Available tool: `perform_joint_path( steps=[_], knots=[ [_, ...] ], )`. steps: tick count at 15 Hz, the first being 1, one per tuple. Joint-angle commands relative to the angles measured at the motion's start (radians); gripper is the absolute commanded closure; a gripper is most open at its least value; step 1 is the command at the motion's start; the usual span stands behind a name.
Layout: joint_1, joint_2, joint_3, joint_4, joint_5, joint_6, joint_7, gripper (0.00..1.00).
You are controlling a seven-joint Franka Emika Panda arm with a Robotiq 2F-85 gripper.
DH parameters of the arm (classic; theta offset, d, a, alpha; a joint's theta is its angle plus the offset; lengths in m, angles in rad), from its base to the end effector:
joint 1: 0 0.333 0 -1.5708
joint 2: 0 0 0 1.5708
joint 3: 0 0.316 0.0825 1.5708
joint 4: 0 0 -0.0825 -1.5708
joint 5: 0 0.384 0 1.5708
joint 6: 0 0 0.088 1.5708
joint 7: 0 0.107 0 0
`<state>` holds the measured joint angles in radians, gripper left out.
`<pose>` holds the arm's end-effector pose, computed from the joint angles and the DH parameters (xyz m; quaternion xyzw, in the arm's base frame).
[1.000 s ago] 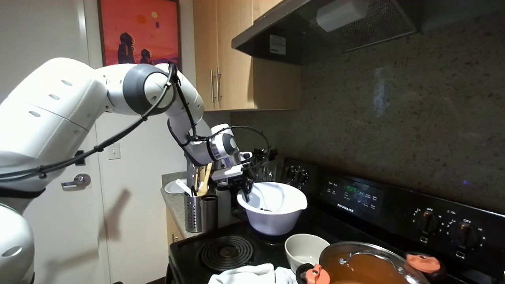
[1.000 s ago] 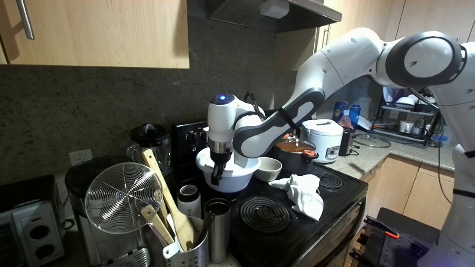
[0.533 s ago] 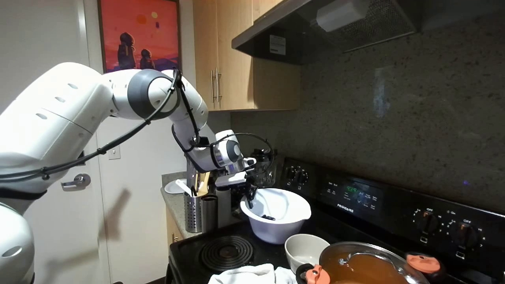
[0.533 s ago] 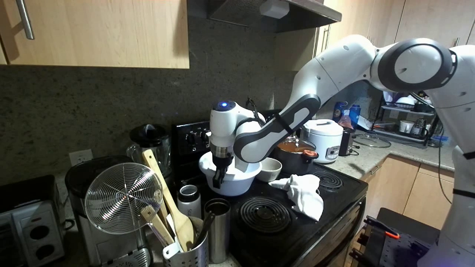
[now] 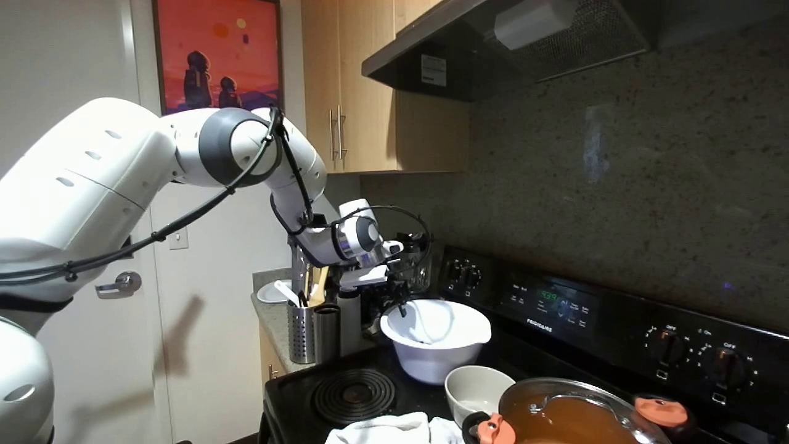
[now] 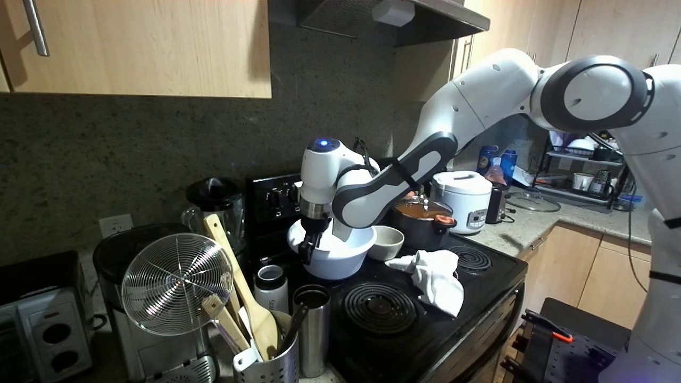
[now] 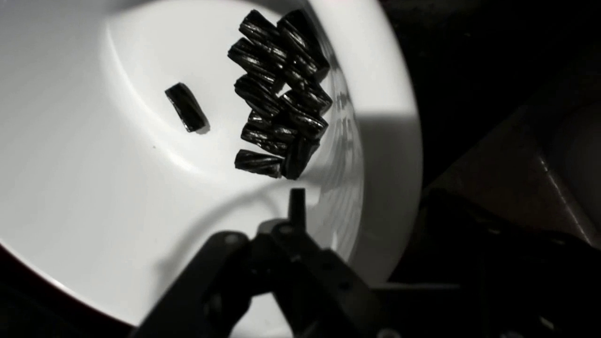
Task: Move the white bottle closer to the silver bottle then move the large white bowl to the back left of the stove, then move the small white bowl to the front left of the stove
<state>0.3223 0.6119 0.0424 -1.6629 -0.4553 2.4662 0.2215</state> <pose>0.6568 0.2474 0.2705 0.9585 0.2261 0.1328 0.1123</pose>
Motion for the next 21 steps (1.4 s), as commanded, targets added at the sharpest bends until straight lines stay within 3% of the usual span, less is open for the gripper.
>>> perform_joint_path(
  steps=[1,8,15,18,21],
  knots=[
    [-0.001,-0.041,0.008,0.009,0.078,-0.001,-0.005,0.0],
    [-0.011,-0.199,-0.019,-0.038,0.157,-0.024,0.07,0.0],
    [-0.062,-0.456,-0.102,-0.283,0.093,-0.041,0.286,0.0],
    [-0.125,-0.558,-0.102,-0.414,0.085,-0.025,0.273,0.0],
    [-0.196,-0.639,-0.076,-0.525,0.152,-0.023,0.073,0.0]
  ],
)
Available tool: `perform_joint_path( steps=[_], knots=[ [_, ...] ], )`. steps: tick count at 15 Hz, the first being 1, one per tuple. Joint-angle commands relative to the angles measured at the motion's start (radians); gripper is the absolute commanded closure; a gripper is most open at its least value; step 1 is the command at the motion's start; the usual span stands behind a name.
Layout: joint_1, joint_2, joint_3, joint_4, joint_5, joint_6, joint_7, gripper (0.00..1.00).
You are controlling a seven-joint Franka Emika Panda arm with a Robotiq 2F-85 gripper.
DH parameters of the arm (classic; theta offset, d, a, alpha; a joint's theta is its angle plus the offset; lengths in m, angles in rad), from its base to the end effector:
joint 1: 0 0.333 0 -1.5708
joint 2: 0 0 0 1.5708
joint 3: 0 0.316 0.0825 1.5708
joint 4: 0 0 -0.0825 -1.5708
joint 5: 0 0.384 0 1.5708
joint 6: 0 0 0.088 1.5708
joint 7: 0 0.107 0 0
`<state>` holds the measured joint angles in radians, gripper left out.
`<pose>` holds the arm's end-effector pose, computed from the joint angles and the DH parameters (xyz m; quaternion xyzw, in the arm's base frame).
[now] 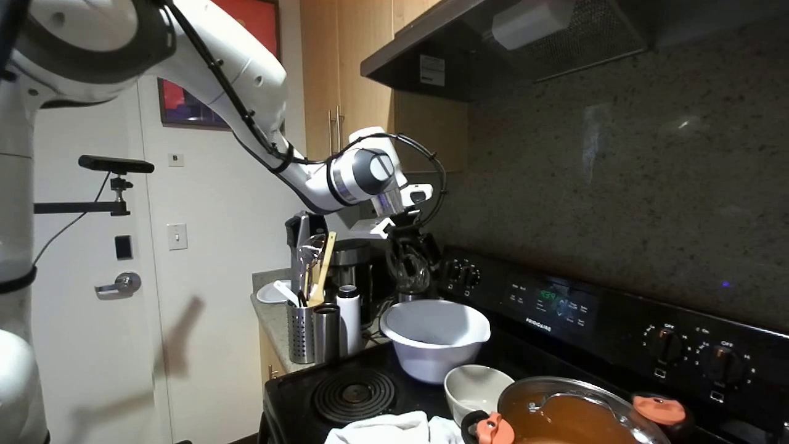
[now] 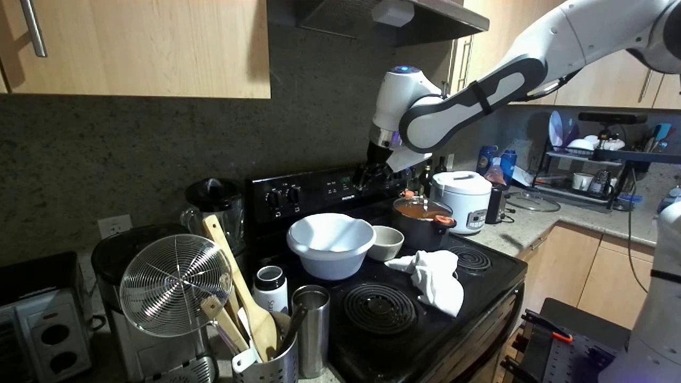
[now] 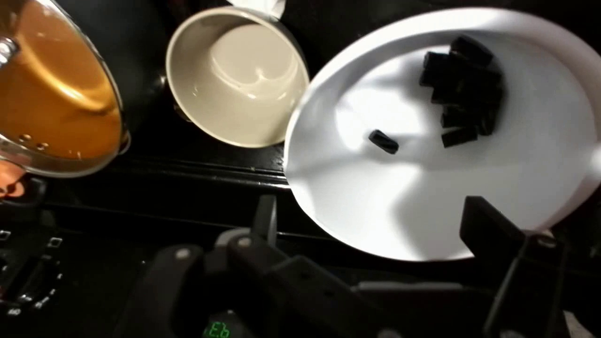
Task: Move the white bottle closer to the silver bottle then move the large white bowl to the back left of the stove, then move the small white bowl to the front left of the stove
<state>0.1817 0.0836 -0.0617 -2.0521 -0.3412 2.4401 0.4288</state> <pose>0.5889 0.0710 0.4296 0.9794 -0.0390 0.1790 0.0851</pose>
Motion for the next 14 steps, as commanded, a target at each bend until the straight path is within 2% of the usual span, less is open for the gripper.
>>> perform_joint_path(
  steps=[1,5,7,9,10,14],
  knots=[
    [-0.071,-0.123,0.03,-0.159,0.04,0.001,-0.193,0.0],
    [-0.12,-0.102,0.03,-0.19,0.054,0.002,-0.375,0.0],
    [-0.133,-0.059,0.03,-0.173,0.04,0.017,-0.416,0.0],
    [-0.136,-0.018,0.034,-0.135,0.025,0.012,-0.39,0.0],
    [-0.139,-0.053,0.033,-0.169,0.033,0.005,-0.389,0.0],
    [-0.137,-0.019,0.035,-0.145,0.033,0.007,-0.388,0.0]
  ],
)
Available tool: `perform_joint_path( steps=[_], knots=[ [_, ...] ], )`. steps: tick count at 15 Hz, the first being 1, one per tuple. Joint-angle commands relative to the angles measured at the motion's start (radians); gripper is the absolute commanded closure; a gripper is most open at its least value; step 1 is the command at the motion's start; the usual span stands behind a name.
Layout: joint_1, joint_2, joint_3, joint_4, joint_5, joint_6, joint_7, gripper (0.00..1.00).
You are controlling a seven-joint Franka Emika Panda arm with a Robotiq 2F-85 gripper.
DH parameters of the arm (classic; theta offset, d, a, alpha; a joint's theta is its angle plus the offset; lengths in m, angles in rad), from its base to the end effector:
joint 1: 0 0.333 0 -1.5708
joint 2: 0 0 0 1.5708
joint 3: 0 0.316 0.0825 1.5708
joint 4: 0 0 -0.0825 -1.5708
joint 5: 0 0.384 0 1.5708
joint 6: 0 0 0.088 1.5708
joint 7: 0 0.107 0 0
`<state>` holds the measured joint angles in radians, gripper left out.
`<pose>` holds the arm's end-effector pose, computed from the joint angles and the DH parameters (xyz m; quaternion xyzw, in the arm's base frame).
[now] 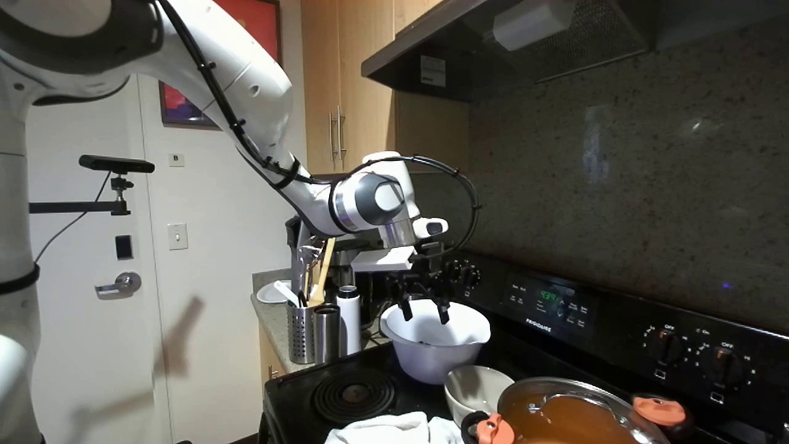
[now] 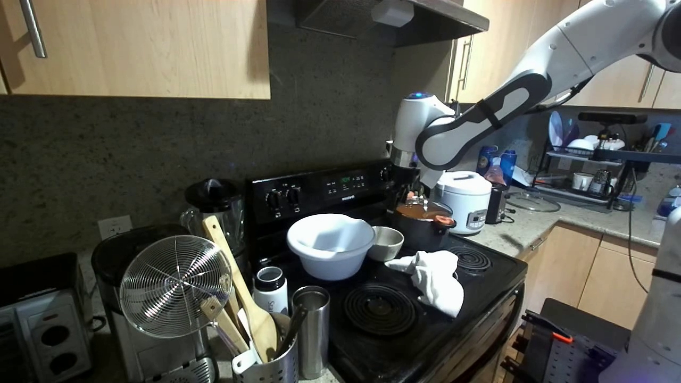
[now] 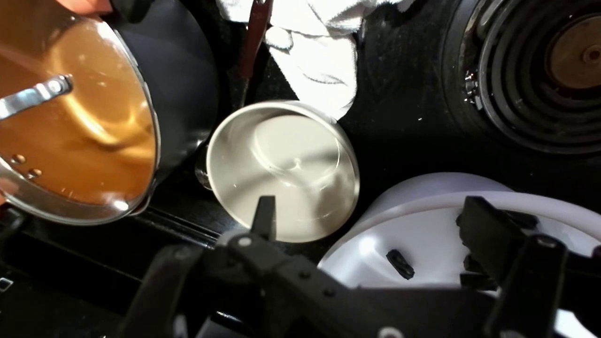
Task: Move the white bottle closer to the silver bottle then move the large white bowl to the back left of the stove, then move the small white bowl to the front left of the stove
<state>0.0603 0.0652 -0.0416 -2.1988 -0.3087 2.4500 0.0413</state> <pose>0.5572 0.0104 0.3722 0.9849 0.0978 0.0949 0.1072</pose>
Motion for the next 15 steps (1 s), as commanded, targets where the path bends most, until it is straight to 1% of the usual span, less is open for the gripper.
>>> perform_joint_path(
  steps=[1,2,4,7,11,13,15],
  knots=[
    [-0.015,0.0,0.016,0.004,0.0,-0.003,-0.001,0.0],
    [-0.014,0.011,0.015,0.002,-0.002,-0.014,0.018,0.0],
    [-0.013,0.042,0.012,0.003,-0.026,0.007,0.04,0.0],
    [-0.013,0.113,0.003,0.026,-0.052,0.039,0.04,0.0],
    [0.002,0.21,-0.019,0.093,-0.142,0.066,0.05,0.0],
    [0.009,0.269,-0.029,0.149,-0.187,0.07,0.037,0.0],
    [0.006,0.331,-0.033,0.203,-0.191,0.062,0.015,0.0]
  ],
)
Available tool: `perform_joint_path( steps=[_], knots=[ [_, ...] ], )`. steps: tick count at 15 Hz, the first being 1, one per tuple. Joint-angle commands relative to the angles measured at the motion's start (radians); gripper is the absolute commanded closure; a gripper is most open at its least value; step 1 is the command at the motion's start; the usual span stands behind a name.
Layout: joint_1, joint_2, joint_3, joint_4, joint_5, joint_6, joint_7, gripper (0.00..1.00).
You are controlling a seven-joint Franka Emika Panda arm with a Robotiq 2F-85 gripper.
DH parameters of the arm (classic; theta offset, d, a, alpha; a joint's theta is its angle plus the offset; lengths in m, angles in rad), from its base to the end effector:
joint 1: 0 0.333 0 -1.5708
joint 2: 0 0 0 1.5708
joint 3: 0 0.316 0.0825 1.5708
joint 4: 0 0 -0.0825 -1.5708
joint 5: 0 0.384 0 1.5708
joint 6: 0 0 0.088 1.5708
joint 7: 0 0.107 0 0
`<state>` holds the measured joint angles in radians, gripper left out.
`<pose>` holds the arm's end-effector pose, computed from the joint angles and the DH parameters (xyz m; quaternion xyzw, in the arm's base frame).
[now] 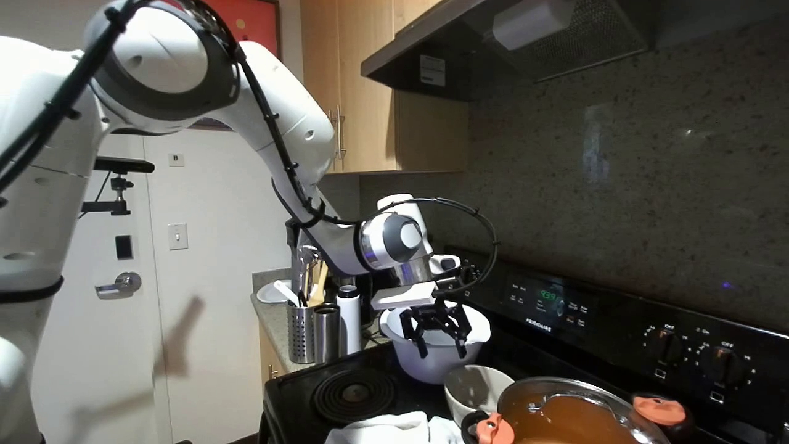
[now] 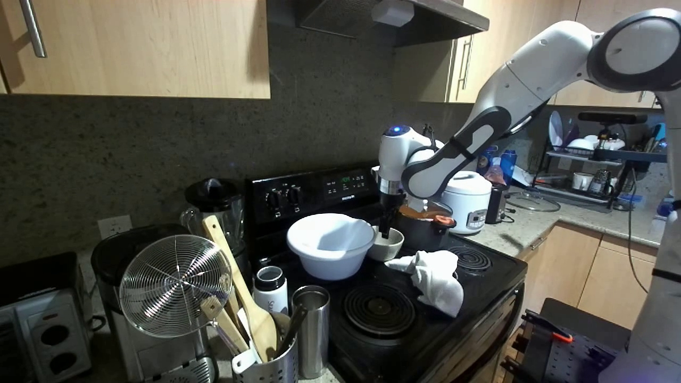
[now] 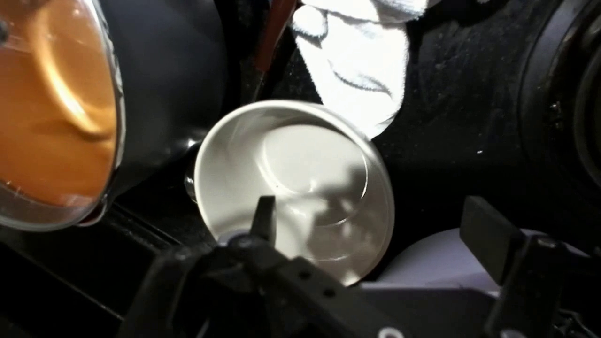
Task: Move the white bottle closer to the silver bottle then move the large white bowl to the back left of the stove, then move the small white bowl to the front left of the stove
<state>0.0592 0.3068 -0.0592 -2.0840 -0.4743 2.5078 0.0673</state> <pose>0.5957 0.0043 0.2885 0.9743 0.1500 0.0610 0.1566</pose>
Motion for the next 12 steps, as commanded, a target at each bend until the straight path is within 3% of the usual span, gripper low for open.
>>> perform_joint_path(
  steps=[1,5,10,11,12],
  knots=[
    [0.005,0.113,-0.016,0.109,-0.017,-0.004,-0.021,0.0],
    [-0.019,0.156,0.004,0.136,0.074,-0.084,-0.101,0.0],
    [-0.018,0.185,-0.025,0.131,0.058,-0.074,-0.084,0.0],
    [-0.023,0.19,-0.026,0.131,0.064,-0.072,-0.088,0.06],
    [-0.027,0.195,-0.027,0.13,0.067,-0.068,-0.089,0.2]
  ],
)
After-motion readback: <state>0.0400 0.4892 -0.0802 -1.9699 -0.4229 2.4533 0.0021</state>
